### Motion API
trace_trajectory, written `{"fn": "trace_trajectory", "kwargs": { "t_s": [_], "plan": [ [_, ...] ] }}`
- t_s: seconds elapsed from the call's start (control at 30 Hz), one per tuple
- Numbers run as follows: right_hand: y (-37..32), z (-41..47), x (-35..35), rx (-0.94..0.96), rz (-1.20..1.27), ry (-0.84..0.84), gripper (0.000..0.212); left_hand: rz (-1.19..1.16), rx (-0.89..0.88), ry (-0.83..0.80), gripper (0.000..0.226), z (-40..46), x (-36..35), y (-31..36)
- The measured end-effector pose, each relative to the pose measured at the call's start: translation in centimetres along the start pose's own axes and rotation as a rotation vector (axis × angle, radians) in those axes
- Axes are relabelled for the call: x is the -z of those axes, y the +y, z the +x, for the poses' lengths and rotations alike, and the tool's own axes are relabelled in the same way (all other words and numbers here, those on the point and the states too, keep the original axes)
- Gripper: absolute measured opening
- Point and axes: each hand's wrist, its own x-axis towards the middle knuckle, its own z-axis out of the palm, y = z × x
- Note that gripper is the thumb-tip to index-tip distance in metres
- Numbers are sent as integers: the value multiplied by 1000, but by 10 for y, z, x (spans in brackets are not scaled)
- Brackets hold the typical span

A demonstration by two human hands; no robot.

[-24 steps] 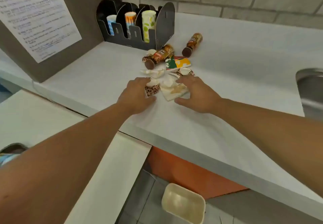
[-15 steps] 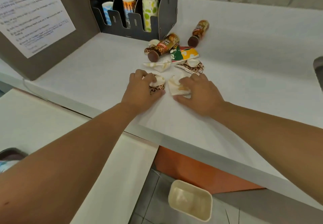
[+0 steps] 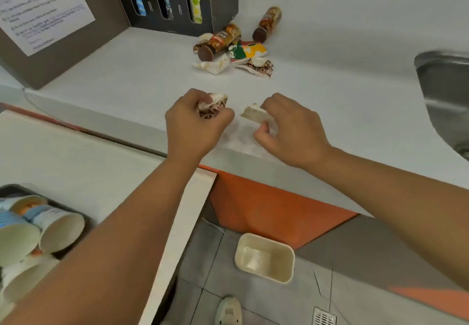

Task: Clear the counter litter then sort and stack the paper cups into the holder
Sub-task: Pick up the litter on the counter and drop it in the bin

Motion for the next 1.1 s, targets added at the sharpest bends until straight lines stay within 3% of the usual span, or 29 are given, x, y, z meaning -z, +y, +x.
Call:
{"fn": "trace_trajectory", "kwargs": {
  "t_s": [0.1,0.17,0.3,0.4,0.6,0.77,0.97,1.1],
  "plan": [
    [-8,-45,19,123,93,69,22,-218,1,80,9,-60,6,20],
    [-10,-84,23,245,177,60,18,-307,-32,105,13,-100,4,18],
    [1,-174,-11,359,210,-185,9,-300,-119,25,25,-174,-15,-9],
    [25,-233,-69,231,194,-456,10,-250,-125,-182,28,-218,-42,-49],
    [73,-329,-212,-153,167,-827,19,-101,186,-410,25,-284,-120,-181],
    [102,-401,-335,-317,143,-838,24,77,255,-555,30,-328,-200,-307],
    [117,-445,-451,-368,112,-860,20,327,166,-662,35,-352,-280,-413],
    [123,-455,-478,-445,139,-869,43,533,228,-850,42,-348,-310,-444]
  ]
}}
